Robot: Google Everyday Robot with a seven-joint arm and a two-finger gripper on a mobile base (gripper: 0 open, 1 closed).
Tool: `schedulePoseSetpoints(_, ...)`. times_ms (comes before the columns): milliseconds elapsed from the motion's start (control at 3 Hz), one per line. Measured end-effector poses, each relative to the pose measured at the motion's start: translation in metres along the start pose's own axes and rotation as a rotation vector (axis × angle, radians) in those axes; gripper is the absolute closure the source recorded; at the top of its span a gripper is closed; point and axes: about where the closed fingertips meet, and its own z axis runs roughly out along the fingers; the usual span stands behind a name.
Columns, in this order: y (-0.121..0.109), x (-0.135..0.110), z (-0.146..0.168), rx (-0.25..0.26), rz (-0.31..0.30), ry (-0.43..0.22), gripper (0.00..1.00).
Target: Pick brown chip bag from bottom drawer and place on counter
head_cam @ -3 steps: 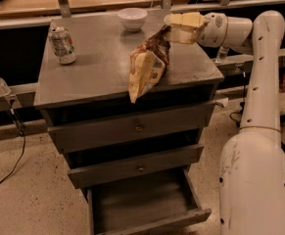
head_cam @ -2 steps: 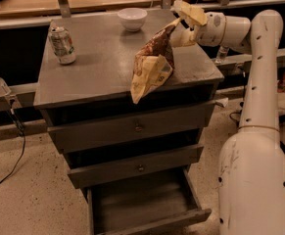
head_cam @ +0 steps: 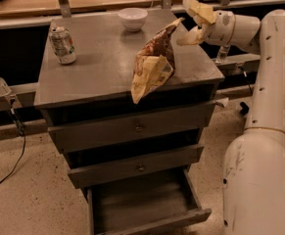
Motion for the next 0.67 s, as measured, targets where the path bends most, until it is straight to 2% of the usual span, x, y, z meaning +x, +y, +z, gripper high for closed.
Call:
schedulePoseSetpoints(333, -0.0048, 0.0078, -0.025, -0.022, -0.01, 0.043, 0.0)
schedulePoseSetpoints(667, -0.0054, 0.0087, -0.028, -0.025, -0.011, 0.048, 0.0)
